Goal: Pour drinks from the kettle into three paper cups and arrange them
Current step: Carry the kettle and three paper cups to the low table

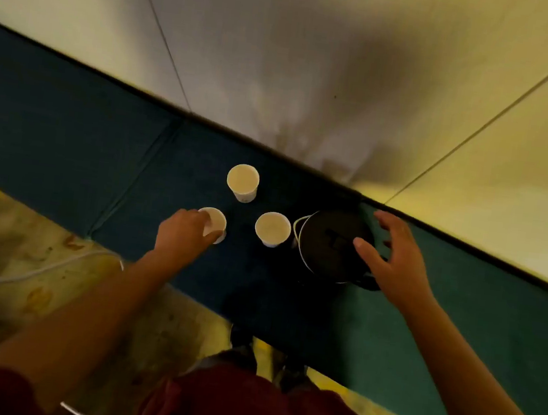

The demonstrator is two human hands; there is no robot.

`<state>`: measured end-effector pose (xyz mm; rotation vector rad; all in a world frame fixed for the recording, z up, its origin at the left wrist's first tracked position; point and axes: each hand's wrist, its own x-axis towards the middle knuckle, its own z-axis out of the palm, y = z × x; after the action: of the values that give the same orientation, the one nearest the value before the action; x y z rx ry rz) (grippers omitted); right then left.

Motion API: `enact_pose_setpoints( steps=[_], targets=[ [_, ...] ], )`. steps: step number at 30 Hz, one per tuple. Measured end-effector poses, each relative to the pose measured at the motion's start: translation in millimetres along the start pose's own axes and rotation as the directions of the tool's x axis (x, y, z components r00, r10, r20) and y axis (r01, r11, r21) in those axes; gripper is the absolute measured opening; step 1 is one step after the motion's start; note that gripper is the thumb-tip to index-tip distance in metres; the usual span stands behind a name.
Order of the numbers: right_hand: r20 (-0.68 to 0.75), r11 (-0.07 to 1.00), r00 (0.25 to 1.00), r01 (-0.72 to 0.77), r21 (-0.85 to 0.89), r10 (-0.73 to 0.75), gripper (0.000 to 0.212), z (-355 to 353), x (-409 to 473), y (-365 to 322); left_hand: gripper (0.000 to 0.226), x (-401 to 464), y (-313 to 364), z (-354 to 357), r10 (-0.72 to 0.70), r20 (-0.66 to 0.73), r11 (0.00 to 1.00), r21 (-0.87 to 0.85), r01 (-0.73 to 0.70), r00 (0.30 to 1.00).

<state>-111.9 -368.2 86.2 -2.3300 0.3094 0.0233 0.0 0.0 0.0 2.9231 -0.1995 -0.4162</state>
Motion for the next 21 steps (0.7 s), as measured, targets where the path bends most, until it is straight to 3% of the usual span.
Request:
enact_pose_setpoints(
  steps=[9, 14, 21],
  targets=[
    [0.003, 0.994, 0.995, -0.098, -0.053, 0.098, 0.055, 12, -7, 12, 0.023, 1, 19, 9, 0.174, -0.064, 0.984, -0.026, -0.176, 0.983],
    [-0.012, 0.992, 0.993, -0.116, -0.052, 0.116, 0.055, 14, -7, 14, 0.027, 7, 39, 12, 0.303, -0.107, 0.953, 0.055, -0.299, 0.947],
    [0.004, 0.993, 0.994, -0.106, -0.044, 0.106, 0.063, 16, -9, 17, 0.013, 0, 55, 26, 0.331, -0.166, 0.943, 0.072, -0.324, 0.929]
  ],
)
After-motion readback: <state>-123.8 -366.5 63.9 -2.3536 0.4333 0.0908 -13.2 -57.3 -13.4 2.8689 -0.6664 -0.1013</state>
